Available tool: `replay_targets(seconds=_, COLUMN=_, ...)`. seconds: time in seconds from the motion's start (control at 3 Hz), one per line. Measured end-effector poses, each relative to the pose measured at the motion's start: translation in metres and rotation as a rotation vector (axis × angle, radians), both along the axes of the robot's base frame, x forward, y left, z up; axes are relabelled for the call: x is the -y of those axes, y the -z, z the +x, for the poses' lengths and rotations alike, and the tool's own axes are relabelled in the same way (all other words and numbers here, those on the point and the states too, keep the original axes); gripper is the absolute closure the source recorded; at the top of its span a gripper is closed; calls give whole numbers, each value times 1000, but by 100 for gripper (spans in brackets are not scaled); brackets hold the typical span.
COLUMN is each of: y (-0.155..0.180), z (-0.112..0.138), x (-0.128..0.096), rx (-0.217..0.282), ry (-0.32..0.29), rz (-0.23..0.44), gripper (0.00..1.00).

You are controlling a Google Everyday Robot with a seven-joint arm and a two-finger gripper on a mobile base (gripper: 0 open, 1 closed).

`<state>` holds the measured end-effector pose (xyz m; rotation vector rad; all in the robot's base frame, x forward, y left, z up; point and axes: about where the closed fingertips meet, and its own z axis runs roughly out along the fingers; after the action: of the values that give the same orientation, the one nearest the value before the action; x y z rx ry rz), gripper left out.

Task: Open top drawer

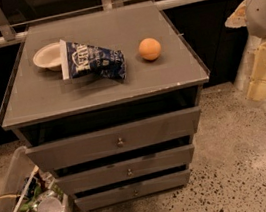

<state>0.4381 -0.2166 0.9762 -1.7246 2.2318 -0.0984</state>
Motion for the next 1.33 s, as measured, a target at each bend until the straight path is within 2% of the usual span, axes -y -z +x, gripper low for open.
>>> replay_targets(seconds=0.33, y=-1, z=0, x=0, rx=7, ry=2, rz=3, gripper=0)
replay_targets(seconds=0.67, y=16, z=-2, x=-6, rx=19, ry=-34, rz=35, gripper=0)
replay_targets(seconds=1.0, y=51, z=0, x=-13, rx=35, ry=-104, rz=114, gripper=0)
replay_targets(seconds=1.33, y=82, z=3, x=-19, rx=94, ry=-197, rz=210, gripper=0)
